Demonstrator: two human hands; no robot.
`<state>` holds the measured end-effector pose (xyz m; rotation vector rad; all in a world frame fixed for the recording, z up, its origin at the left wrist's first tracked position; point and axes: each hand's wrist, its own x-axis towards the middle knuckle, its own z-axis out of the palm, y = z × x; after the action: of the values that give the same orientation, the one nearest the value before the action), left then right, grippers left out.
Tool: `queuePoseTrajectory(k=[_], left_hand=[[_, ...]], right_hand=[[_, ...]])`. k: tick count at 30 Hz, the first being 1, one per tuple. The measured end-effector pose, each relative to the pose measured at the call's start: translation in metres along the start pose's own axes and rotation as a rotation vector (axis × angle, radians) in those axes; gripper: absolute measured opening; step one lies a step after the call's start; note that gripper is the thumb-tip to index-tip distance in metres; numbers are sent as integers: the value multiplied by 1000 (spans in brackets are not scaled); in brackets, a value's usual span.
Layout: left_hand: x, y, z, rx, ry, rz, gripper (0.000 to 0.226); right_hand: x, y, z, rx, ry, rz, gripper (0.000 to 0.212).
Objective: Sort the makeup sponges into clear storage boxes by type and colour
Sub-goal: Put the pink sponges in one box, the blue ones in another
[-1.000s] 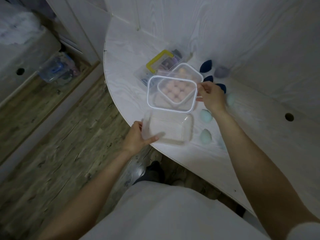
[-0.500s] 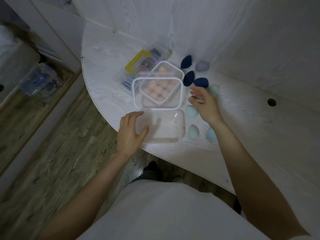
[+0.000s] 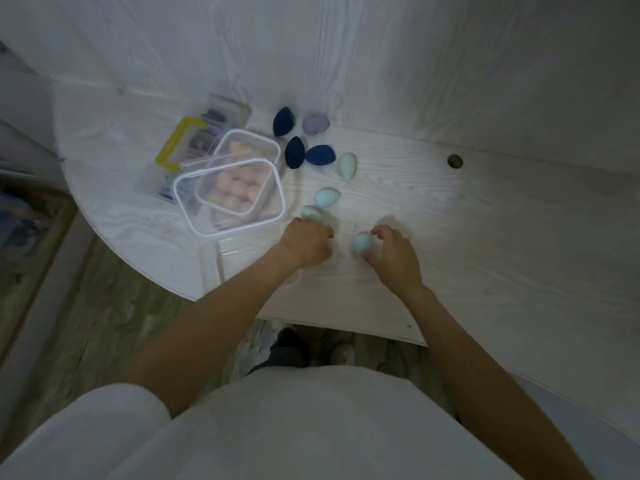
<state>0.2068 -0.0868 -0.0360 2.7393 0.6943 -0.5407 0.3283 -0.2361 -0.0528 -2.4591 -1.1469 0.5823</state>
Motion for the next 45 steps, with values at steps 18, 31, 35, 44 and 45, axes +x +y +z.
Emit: queuePoseTrajectory(k=[18,31,35,44,45], left_hand=[[-161,-80,40,-500,585,-98,27],[-167,-102,62,-201,373,-118,20],[-174,-99,62,-214,265,-149,47],[-170,-94,68,-50,263,-103,43],[-167,-91,68,-38,273,-119,45]], right_hand=[[-21,-58,17,659,37,12,34],[-32,-96,39,83,9,-672,34],[-28,-97,41,59,17,-649,34],[-25,-119,42,-55,-19,-578,25],[-24,-125,45,-88,-45,-593,22]])
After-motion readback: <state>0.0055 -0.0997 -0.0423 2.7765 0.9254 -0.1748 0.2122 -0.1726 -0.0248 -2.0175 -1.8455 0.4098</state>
